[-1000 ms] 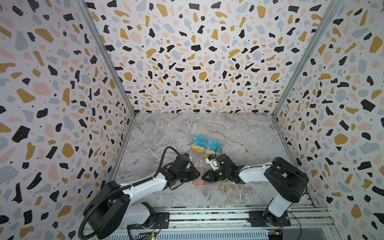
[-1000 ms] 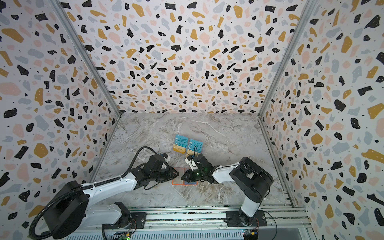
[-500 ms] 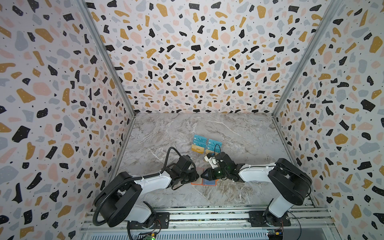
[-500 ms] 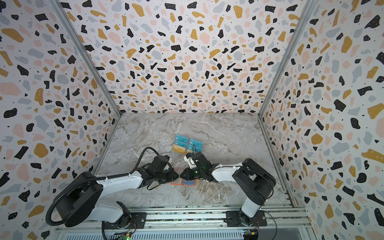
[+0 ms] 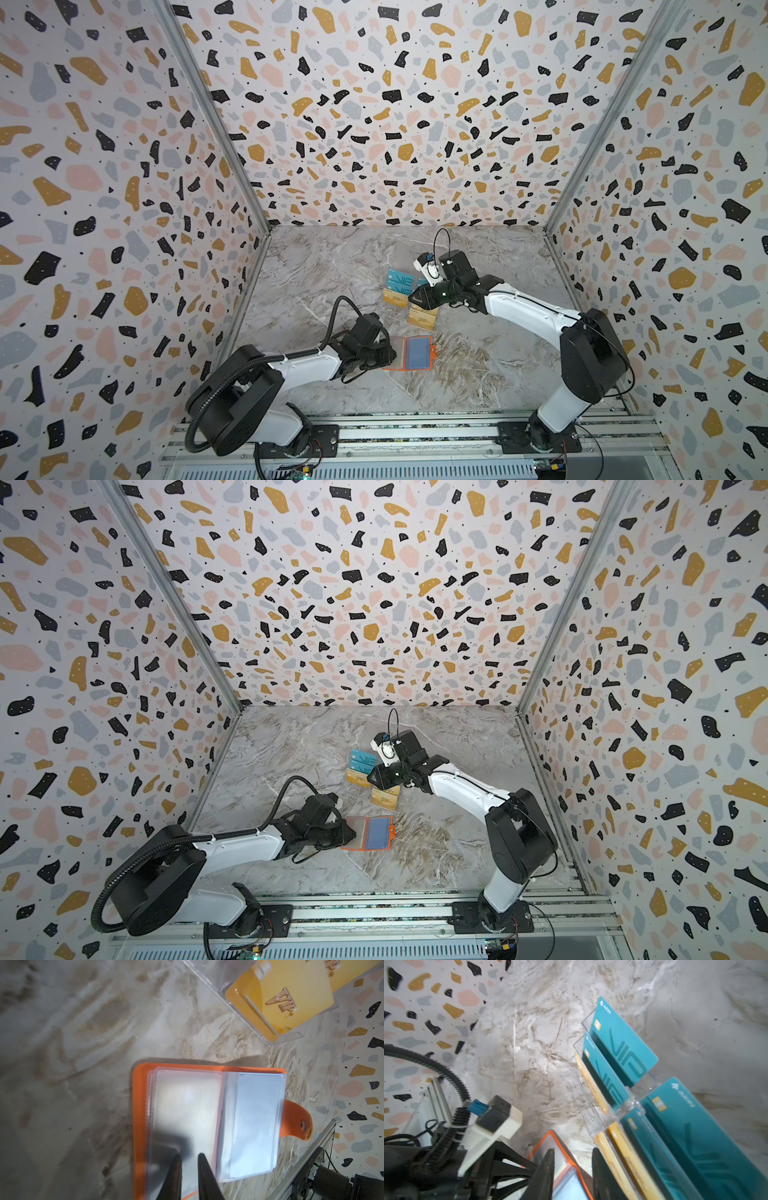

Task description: Put the credit cards into the card holder

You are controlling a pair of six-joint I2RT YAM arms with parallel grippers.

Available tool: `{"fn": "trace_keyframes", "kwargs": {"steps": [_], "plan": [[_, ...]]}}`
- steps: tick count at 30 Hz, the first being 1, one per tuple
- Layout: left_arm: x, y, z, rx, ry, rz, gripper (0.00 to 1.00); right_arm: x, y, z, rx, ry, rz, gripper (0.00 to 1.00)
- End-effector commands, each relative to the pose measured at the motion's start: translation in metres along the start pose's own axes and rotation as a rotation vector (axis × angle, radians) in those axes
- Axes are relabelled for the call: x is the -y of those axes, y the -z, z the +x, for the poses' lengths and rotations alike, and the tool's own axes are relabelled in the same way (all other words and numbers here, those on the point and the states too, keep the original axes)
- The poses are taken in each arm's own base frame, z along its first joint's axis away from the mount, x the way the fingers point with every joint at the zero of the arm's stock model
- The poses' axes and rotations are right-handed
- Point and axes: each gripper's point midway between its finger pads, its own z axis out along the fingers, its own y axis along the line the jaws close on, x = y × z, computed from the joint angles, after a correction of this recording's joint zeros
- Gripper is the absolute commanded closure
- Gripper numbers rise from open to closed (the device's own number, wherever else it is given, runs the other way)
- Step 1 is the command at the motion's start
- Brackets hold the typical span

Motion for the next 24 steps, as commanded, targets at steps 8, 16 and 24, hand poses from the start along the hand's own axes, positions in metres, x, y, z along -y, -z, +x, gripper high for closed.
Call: {"fn": "trace_keyframes", "kwargs": {"steps": [8,16,24], "plan": [[-0.006,0.000,0.009,-0.013,-0.007,-0.003,0.81,0.004,-0.011,0.026,-0.160,0.126,-0.010,0.73],[0.000,0.000,0.007,-0.015,-0.001,0.025,0.80,0.021,-0.021,0.038,-0.210,0.165,0.051,0.71],[-0.001,-0.001,0.009,-0.020,0.005,0.023,0.80,0.033,-0.029,0.044,-0.230,0.189,0.099,0.67]]}}
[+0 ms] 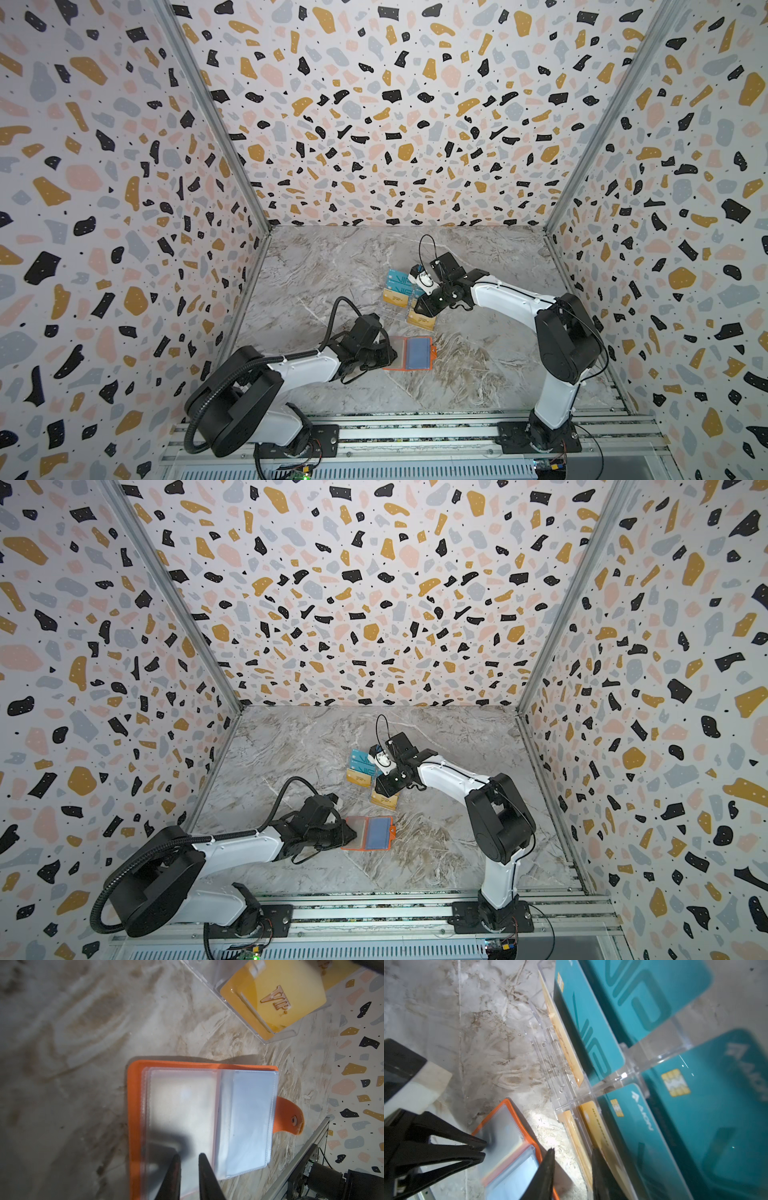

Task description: Put the credit cards into the card holder

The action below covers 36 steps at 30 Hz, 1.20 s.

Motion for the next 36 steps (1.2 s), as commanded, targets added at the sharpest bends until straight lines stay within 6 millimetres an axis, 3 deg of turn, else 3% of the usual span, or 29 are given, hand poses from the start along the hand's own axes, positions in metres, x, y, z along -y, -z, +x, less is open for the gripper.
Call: {"fn": "trace_keyframes", "kwargs": {"steps": [1,10,25,29,36], "plan": [[-0.004,-0.002,0.007,-0.018,0.003,-0.002,0.80,0.002,-0.003,-0.001,-0.020,0.035,0.023,0.67],[-0.003,-0.002,0.007,-0.020,0.003,0.004,0.80,-0.003,-0.014,0.005,-0.051,0.061,0.032,0.69],[-0.003,-0.005,0.008,-0.030,0.003,0.007,0.80,0.002,-0.015,0.009,-0.086,0.090,0.062,0.91],[-0.003,-0.004,0.008,-0.028,0.003,0.009,0.80,0.001,-0.014,0.005,-0.080,0.105,0.057,0.99],[-0.001,-0.001,0.007,-0.021,0.001,0.009,0.80,-0.001,-0.005,-0.006,-0.066,0.133,0.067,1.00]]}}
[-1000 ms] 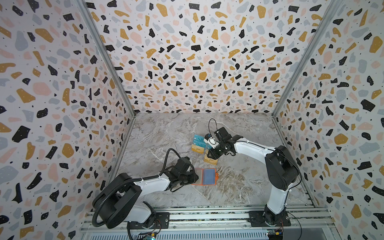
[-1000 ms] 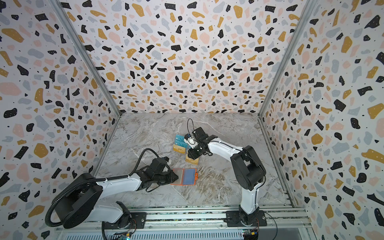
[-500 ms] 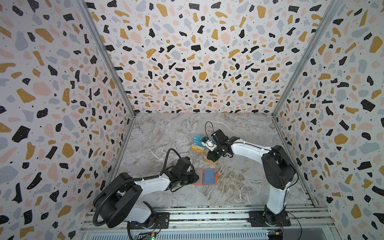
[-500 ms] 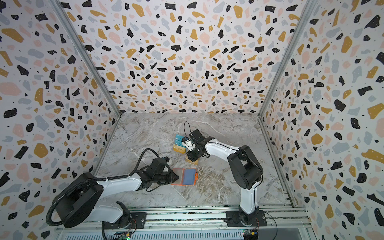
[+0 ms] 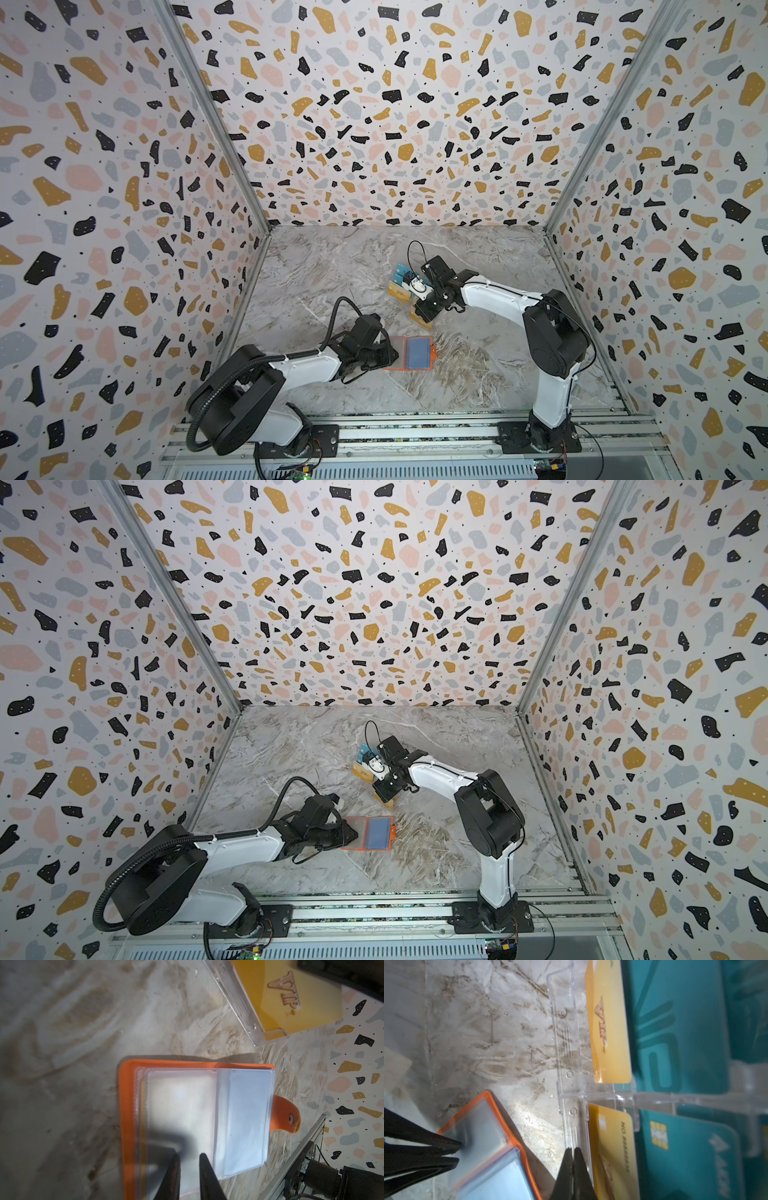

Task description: Put the credit cards into the card holder

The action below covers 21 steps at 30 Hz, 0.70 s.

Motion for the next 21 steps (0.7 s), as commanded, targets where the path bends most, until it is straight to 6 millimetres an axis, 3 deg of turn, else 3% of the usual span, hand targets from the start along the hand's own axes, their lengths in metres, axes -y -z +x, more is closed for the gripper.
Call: {"fn": "trace_keyframes", "kwargs": {"steps": [1,11,15,21], "plan": [[-0.002,0.002,0.004,-0.008,0.002,-0.006,0.80,-0.002,0.012,-0.011,0.012,0.027,0.009,1.00],[0.019,0.011,-0.012,0.038,-0.019,0.040,0.79,-0.011,0.051,-0.041,0.137,0.031,0.003,1.00],[0.022,0.010,-0.020,0.058,0.010,0.044,0.79,-0.028,0.070,-0.050,0.211,-0.026,-0.089,1.00],[0.018,0.007,-0.029,0.074,0.009,-0.001,0.79,-0.062,0.074,-0.031,0.272,-0.182,-0.307,1.00]]}}
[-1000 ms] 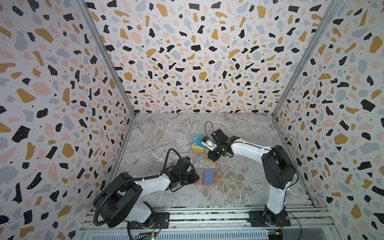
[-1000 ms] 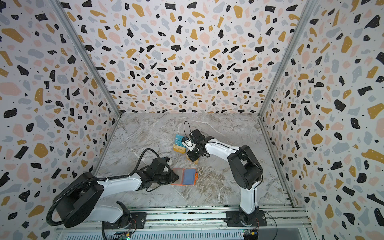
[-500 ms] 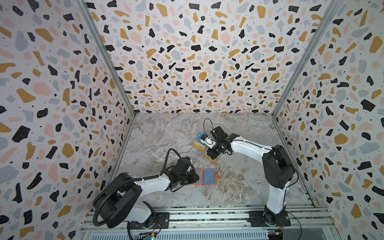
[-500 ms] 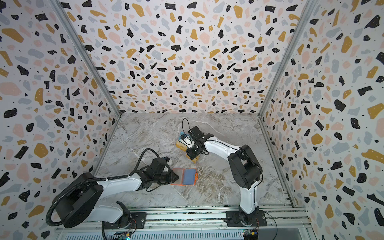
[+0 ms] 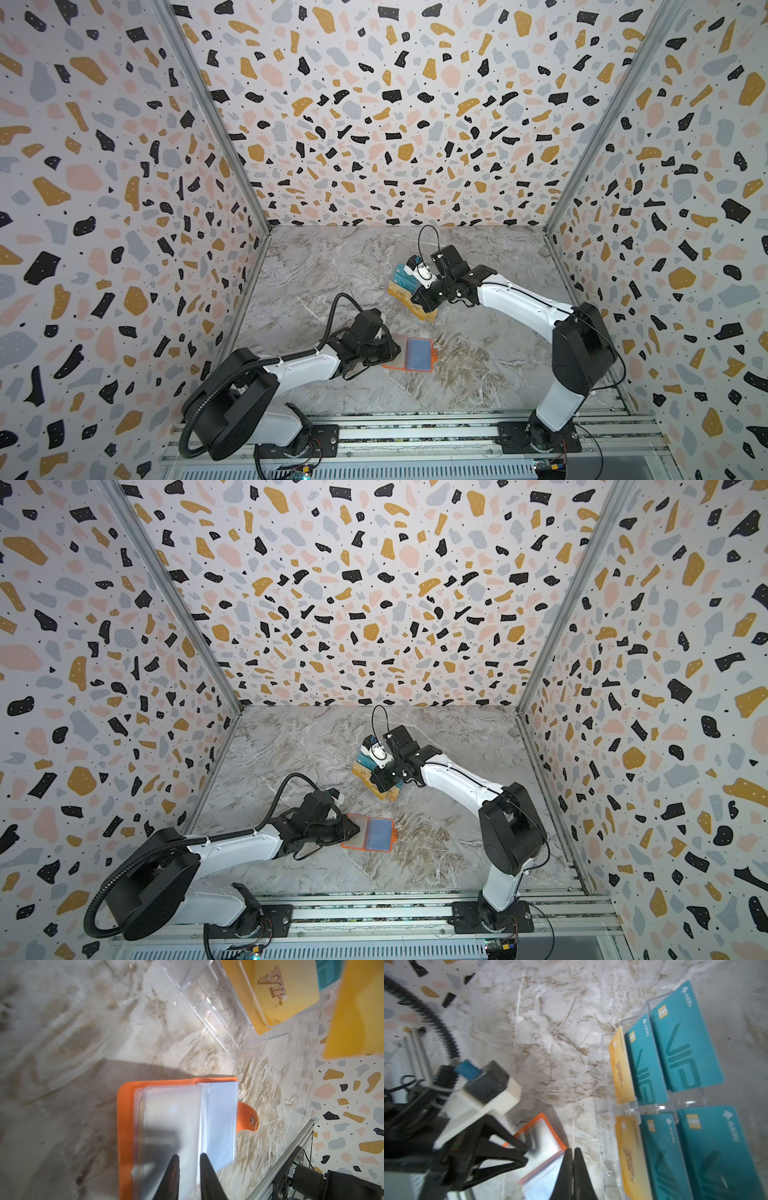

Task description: Put the credit cards into the card holder

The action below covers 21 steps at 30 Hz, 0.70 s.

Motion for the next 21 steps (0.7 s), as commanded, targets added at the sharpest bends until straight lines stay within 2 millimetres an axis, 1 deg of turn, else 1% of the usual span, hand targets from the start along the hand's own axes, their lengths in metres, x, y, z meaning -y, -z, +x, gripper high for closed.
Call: {"fn": "trace_keyframes", "kwargs": {"steps": [1,3,8,16,21], "plan": [[-0.001,-0.001,-0.011,0.026,-0.028,-0.034,0.79,-0.027,0.002,0.012,0.033,-0.146,-0.167,1.00],[-0.004,-0.001,-0.011,0.024,-0.034,-0.051,0.79,-0.030,-0.001,0.026,0.027,-0.213,-0.204,1.00],[-0.014,0.004,-0.015,0.045,-0.054,-0.106,0.77,-0.041,-0.003,0.048,0.034,-0.331,-0.287,1.00],[-0.026,0.000,-0.001,0.002,-0.049,-0.119,0.79,-0.040,-0.009,0.078,0.022,-0.496,-0.323,1.00],[-0.032,0.001,0.004,0.003,-0.025,-0.123,0.82,-0.030,-0.010,0.097,0.016,-0.639,-0.298,1.00]]}}
